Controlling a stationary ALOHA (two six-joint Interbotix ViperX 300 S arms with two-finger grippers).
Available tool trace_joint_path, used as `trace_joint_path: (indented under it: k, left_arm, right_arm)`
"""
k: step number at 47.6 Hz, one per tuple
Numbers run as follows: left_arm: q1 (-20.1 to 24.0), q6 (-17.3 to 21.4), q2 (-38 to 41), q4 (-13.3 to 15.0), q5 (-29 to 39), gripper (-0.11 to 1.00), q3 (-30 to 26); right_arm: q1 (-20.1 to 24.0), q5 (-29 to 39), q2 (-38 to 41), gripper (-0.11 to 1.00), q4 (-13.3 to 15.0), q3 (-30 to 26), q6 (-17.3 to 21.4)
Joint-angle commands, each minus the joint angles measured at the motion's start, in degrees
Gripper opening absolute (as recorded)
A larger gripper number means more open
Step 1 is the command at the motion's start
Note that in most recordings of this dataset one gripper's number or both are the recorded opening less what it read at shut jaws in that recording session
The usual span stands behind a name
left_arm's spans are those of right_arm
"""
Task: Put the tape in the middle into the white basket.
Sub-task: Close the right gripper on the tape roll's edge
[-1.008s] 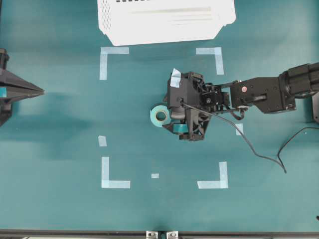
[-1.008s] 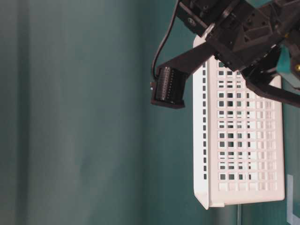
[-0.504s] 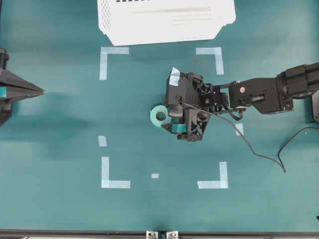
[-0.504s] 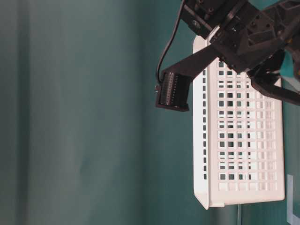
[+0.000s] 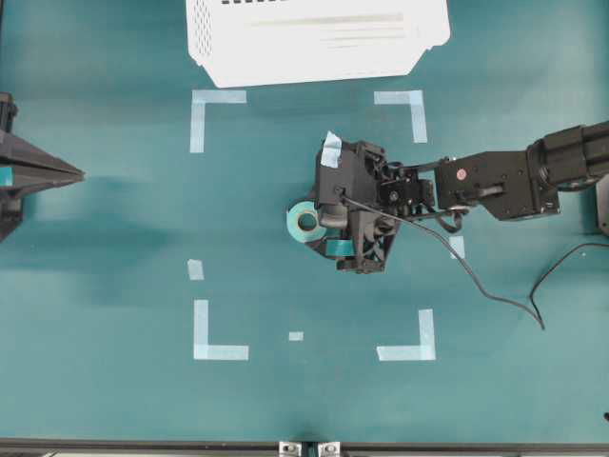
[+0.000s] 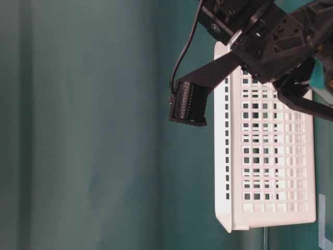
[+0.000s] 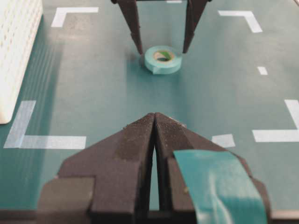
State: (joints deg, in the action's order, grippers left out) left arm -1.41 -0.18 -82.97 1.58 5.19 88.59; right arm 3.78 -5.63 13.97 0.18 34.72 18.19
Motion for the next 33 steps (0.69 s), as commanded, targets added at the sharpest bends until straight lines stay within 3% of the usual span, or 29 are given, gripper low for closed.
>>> trace_joint_path:
  k: [1,33]
  left_arm:
    - [0.0,0.1,0.5,0.0,-0.5,-0.11,-0.7]
    - [0.1,0.1,0.5,0.0,-0.5,-0.11,-0.7]
  right_arm:
    - [0.3,-0.3,-0.9,1.00,0.1,-1.1,0.1]
    - [0.4,-0.4,1.1,1.00,0.1,-2.5,0.1]
